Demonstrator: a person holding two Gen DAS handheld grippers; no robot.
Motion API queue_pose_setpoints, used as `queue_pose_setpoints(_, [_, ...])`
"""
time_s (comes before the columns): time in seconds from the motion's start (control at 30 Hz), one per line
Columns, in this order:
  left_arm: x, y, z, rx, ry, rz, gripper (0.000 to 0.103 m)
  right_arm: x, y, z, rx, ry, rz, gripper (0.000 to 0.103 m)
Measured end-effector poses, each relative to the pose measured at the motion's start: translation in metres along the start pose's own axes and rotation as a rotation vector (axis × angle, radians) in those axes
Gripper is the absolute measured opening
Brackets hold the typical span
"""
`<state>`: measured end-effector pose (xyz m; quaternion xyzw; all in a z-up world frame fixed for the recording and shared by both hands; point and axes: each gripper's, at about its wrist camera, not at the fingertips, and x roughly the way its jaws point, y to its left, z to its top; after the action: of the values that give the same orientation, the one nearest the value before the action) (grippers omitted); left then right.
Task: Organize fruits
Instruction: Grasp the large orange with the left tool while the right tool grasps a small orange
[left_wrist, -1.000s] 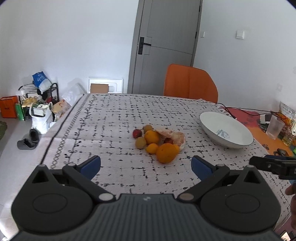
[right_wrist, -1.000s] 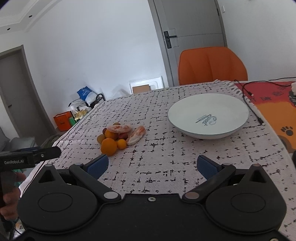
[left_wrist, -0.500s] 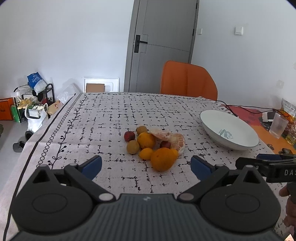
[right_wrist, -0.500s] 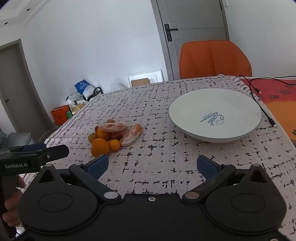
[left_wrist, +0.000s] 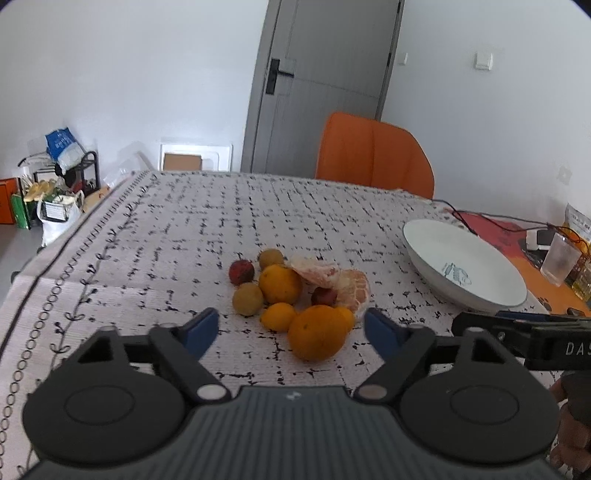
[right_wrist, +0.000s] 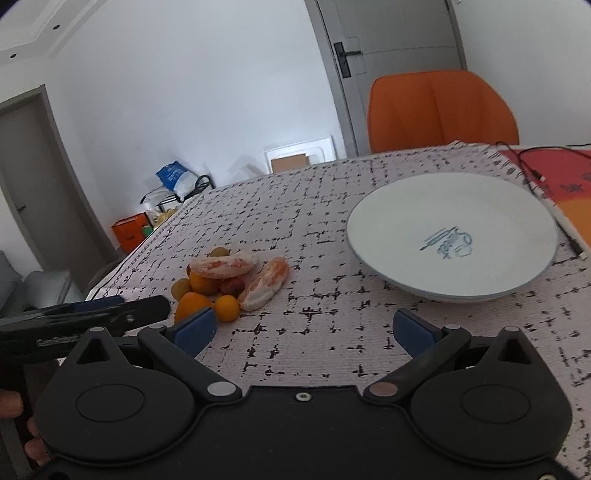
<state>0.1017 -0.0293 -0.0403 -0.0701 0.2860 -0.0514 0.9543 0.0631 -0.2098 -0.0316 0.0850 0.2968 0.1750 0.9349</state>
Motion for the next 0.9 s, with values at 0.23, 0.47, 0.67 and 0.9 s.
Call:
queue_pose_setpoints(0.23, [0.019,-0.002,-0.001,-0.006,0.04,-0.027,0.069,0.009,-0.005,0.002,0.008,-0.008,-0.002,0.086])
queue_pose_setpoints(0.47, [0.037,0.001,-0.006,-0.042,0.092,-0.058,0.065,0.02,-0.005,0.001,0.013,0.024,0.051,0.072])
queue_pose_setpoints(0.67, [0.038,0.008,-0.006,-0.07,0.089,-0.097,0.04,0.035,0.002,-0.001,0.005,0.073,0.078,0.049])
queue_pose_setpoints(0.9, [0.029,0.023,-0.006,-0.084,0.085,-0.076,0.04,0.045,0.016,0.002,-0.003,0.085,0.121,0.042])
